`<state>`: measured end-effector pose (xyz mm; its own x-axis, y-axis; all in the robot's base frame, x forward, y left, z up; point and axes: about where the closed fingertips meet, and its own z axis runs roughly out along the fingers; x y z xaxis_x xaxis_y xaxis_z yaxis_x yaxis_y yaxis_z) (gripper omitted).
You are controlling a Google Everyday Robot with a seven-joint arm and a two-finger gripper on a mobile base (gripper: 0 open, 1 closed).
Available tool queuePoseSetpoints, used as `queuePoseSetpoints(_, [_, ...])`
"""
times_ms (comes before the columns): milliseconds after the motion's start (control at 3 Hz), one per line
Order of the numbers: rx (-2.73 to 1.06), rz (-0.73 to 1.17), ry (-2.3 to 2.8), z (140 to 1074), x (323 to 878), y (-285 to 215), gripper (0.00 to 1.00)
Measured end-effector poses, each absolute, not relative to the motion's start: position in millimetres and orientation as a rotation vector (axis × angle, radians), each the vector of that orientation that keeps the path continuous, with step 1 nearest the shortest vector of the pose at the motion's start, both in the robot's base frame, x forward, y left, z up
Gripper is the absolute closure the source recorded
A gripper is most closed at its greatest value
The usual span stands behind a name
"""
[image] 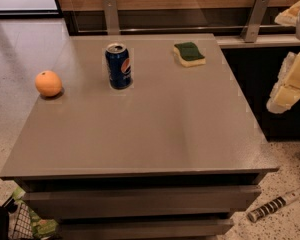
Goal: Move sponge near orange
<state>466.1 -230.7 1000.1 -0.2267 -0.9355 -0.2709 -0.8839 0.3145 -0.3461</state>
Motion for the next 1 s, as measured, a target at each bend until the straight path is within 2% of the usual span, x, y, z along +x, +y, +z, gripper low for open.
queuePoseSetpoints(333, [-1.407,-0.102,2.043,996.9,515.5,-254.1,0.00])
queuePoseSetpoints(1000, [-1.119,0.098,1.687,982.8,596.4,-260.8,0.00])
